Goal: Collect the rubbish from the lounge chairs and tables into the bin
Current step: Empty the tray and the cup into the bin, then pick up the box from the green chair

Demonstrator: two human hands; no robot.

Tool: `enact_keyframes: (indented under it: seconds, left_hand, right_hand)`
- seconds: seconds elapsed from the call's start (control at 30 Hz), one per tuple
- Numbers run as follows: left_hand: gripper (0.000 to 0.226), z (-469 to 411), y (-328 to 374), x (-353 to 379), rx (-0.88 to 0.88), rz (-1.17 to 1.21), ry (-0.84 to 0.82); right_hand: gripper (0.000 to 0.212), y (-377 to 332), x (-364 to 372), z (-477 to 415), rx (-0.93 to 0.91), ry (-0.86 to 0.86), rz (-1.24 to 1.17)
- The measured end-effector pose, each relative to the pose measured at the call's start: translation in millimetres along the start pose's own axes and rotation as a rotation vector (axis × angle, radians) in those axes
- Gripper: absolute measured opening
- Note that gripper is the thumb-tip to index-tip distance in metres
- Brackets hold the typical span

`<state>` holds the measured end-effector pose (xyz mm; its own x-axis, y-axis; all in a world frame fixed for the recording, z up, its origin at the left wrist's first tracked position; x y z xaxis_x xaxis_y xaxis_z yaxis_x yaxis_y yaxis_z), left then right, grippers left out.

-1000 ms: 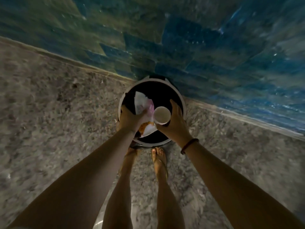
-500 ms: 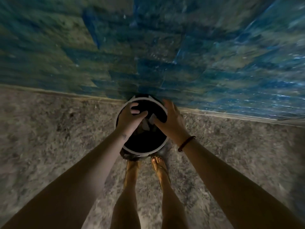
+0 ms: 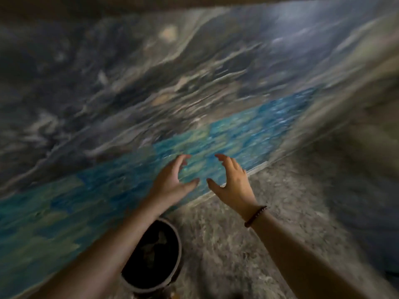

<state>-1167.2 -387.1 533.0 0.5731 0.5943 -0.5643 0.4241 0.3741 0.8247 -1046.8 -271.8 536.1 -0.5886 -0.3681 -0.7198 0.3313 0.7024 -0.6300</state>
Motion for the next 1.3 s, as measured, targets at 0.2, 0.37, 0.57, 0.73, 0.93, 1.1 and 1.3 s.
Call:
enact_keyframes:
  seconds: [0.2, 0.37, 0.57, 0.73, 0.93, 1.1, 1.3]
  left_hand:
    - [0.056, -30.5, 216.5, 58.0, 0.382, 0.044, -0.104]
    - [0.058, 12.3, 396.8, 172.1, 0.688, 0.107, -0.251]
    - [0.055, 134.4, 568.6, 336.8, 0.895, 0.277, -0.462]
    - [0.054, 259.3, 666.9, 447.0, 1.048, 0.346, -0.669]
    - [0.052, 385.7, 745.9, 567.8, 1.181, 0.362, -0.864]
    - [0.053, 482.3, 818.6, 679.6, 1.256, 0.427, -0.994]
    - [0.055, 580.0, 918.3, 801.3, 1.337, 0.457, -1.123]
  right_hand:
    - [0.062, 31.5, -217.9, 12.8, 0.061, 0.373, 0.122]
    - [0.062, 86.0, -407.3, 96.9, 0.168, 0.621, 0.252]
    - [0.061, 145.9, -600.9, 270.2, 0.343, 0.866, 0.428]
    - [0.06, 175.9, -702.5, 421.3, 0.549, 1.047, 0.574]
    - [0.058, 218.5, -778.3, 579.8, 0.749, 1.252, 0.637]
    - [0.058, 274.1, -849.0, 681.6, 0.91, 1.253, 0.708]
    - [0.058, 325.6, -973.7, 765.6, 1.056, 1.224, 0.833]
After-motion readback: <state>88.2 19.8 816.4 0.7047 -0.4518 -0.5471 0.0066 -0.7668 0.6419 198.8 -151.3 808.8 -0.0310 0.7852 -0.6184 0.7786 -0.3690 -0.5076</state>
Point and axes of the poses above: each hand's wrist, its own z-axis away from the middle knuckle, its own x-axis out of the palm, y = z × x, the point moved 4 cm from there along -z, towards the middle knuckle, and after that the axes turned 5 degrees about y, right-handed, at the moved point
